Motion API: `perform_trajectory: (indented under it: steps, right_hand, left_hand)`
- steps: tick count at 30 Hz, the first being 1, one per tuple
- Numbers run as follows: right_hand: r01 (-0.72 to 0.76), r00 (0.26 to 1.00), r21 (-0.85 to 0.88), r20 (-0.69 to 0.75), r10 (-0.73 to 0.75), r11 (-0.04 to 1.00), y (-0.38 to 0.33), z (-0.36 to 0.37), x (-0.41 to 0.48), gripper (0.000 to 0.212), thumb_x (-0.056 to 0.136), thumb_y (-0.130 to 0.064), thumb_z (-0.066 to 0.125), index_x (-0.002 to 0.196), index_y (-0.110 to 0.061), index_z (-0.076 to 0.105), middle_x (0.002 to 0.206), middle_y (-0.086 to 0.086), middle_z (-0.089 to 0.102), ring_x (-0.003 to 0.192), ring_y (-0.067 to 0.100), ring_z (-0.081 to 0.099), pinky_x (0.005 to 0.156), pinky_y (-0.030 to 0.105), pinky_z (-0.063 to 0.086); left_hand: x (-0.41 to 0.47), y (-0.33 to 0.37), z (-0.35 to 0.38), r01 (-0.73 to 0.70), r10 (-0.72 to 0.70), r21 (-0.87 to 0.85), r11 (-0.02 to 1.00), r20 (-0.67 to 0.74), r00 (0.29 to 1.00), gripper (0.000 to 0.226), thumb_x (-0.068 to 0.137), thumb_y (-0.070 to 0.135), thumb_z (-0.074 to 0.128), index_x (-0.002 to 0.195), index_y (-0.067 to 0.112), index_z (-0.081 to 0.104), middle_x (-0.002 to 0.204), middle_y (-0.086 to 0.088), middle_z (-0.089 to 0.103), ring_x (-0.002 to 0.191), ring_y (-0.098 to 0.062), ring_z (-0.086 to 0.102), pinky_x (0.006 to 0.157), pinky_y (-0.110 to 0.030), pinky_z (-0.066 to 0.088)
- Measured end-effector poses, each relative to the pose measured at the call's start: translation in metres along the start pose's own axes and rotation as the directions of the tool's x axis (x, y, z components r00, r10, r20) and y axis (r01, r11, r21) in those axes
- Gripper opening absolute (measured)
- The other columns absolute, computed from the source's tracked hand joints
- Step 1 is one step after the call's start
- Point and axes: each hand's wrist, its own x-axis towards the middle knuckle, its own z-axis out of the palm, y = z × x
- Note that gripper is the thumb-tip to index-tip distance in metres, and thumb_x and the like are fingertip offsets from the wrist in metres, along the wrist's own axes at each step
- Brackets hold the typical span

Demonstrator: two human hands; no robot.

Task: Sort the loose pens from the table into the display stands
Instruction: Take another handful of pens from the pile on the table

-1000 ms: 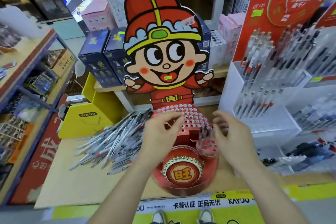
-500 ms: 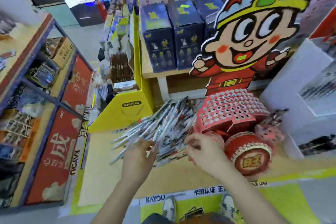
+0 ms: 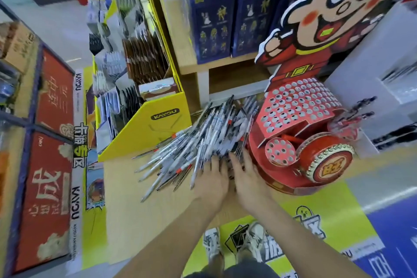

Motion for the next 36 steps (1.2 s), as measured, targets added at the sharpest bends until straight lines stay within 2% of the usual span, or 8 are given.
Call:
perform_trajectory:
  steps: [4,8,14,19,21,24,28,36]
  right_hand:
    - [0.014,0.999,0.005,-0.046,-0.013,1.000,0.002,0.010,-0.001,0.080,0.086,0.003,0.050,0.154,-0.020,0.014,0.159,0.011,0.003,0.143,0.033,0.025,0.112,0.036,0.031]
    - [0.110,0.993,-0.022,-0.037,-0.110,0.994,0.006,0.022,-0.010,0.079,0.085,0.001,0.051,0.153,-0.024,0.019,0.154,0.003,0.018,0.138,0.027,0.028,0.111,0.033,0.030]
    - [0.155,0.988,-0.002,-0.009,-0.155,0.988,0.004,0.021,-0.020,0.090,0.084,0.005,0.052,0.152,-0.037,0.013,0.154,0.001,0.011,0.136,0.023,0.029,0.097,0.034,0.044]
    - [0.202,0.979,-0.212,0.007,-0.206,0.956,0.006,0.004,-0.002,0.095,0.081,0.010,0.051,0.154,-0.034,0.010,0.159,0.004,0.003,0.143,0.027,0.015,0.094,0.034,0.048]
    - [0.246,0.968,-0.299,0.030,-0.248,0.922,0.007,-0.002,0.008,0.095,0.081,0.009,0.053,0.154,-0.032,0.009,0.160,0.005,0.001,0.145,0.029,0.009,0.099,0.036,0.047]
    - [0.272,0.962,-0.332,0.057,-0.269,0.903,0.007,-0.005,0.020,0.097,0.078,0.012,0.054,0.155,-0.028,0.011,0.158,0.008,0.006,0.141,0.033,0.018,0.099,0.041,0.047]
    - [0.331,0.942,-0.365,0.071,-0.329,0.870,0.003,-0.006,0.029,0.081,0.081,0.009,0.051,0.151,-0.019,0.022,0.146,0.012,0.023,0.133,0.033,0.028,0.091,0.042,0.048]
    - [0.550,0.833,-0.389,0.187,-0.521,0.739,0.005,-0.003,0.023,0.061,0.088,0.003,0.048,0.145,-0.012,0.034,0.142,0.012,0.035,0.131,0.030,0.035,0.096,0.043,0.046]
  left_hand:
    - [0.000,-0.005,-0.002,-0.005,0.003,0.043,0.999,0.040,0.999,0.052,0.076,0.019,0.070,0.125,0.006,0.057,0.117,-0.022,0.060,0.098,-0.034,0.063,0.078,-0.036,0.054]
    - [-0.014,-0.014,0.007,-0.005,0.004,0.012,1.000,0.075,0.997,0.044,0.084,0.011,0.056,0.127,0.002,0.050,0.110,-0.023,0.059,0.095,-0.038,0.062,0.075,-0.040,0.053]
    - [-0.037,-0.035,0.017,0.042,-0.044,0.033,0.999,0.068,0.997,0.036,0.047,0.011,0.083,0.079,0.007,0.067,0.060,-0.012,0.063,0.043,-0.028,0.060,0.036,-0.028,0.044]
    - [-0.057,-0.062,0.033,0.080,-0.080,0.047,0.996,-0.019,0.997,0.024,0.070,0.009,0.037,0.072,0.007,0.061,0.056,-0.009,0.057,0.043,-0.026,0.057,0.041,-0.028,0.045]
    - [-0.062,-0.071,0.030,0.091,-0.091,0.064,0.994,-0.004,0.996,0.010,0.063,0.010,0.054,0.071,0.008,0.060,0.054,-0.009,0.055,0.041,-0.026,0.055,0.039,-0.027,0.043]
    - [-0.066,-0.079,0.026,0.125,-0.130,0.050,0.991,0.118,0.984,0.044,0.042,0.010,0.083,0.080,0.009,0.060,0.060,-0.006,0.058,0.046,-0.024,0.058,0.038,-0.024,0.038]
    - [-0.071,-0.084,0.027,0.221,-0.209,-0.075,0.972,0.147,0.967,0.032,0.092,0.030,0.051,0.118,0.015,0.038,0.102,-0.005,0.062,0.092,-0.029,0.062,0.059,-0.032,0.036]
    - [-0.077,-0.080,0.029,0.368,-0.339,-0.409,0.835,0.144,0.930,0.024,0.086,0.036,0.056,0.093,0.023,0.037,0.093,-0.001,0.064,0.090,-0.029,0.061,0.063,-0.034,0.041]
